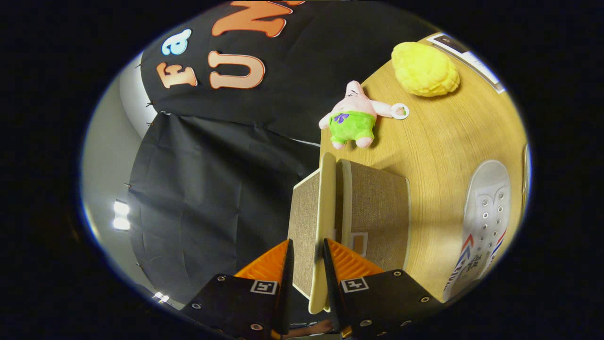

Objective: Open the storage box then place both shoes into the box .Put the left shoe in first, then the right shoe, with the right side of both shoes facing outward in a uniform manner.

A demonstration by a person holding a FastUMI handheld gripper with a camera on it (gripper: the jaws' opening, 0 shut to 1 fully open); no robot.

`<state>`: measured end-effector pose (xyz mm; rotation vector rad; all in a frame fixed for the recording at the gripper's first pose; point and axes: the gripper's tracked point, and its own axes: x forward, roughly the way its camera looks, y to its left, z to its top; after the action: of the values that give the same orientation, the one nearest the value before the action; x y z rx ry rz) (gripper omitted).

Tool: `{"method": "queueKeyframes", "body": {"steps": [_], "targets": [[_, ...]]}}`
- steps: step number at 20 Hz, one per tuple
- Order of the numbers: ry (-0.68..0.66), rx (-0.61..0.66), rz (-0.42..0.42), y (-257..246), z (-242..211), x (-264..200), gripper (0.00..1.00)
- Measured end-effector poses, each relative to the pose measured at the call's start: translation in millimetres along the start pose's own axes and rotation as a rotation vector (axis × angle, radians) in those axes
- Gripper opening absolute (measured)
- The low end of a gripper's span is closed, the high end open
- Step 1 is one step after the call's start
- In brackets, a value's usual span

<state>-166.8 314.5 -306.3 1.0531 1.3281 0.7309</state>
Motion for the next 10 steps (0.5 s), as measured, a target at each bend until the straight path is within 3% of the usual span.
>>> {"method": "queueKeyframes", "body": {"steps": [2,4,5,7,10], "targets": [[0.025,0.003,-0.108,-26.6,-7.8,3.9,0.32],[0.026,0.015,-0.118,-30.1,-11.2,6.9,0.31],[0.019,0.031,-0.124,-30.2,-10.5,7.0,0.23],[0.044,0.074,-0.072,-11.7,-15.0,5.6,0.11],[0.061,-0.008,-0.022,27.1,-14.9,-3.1,0.07]]}}
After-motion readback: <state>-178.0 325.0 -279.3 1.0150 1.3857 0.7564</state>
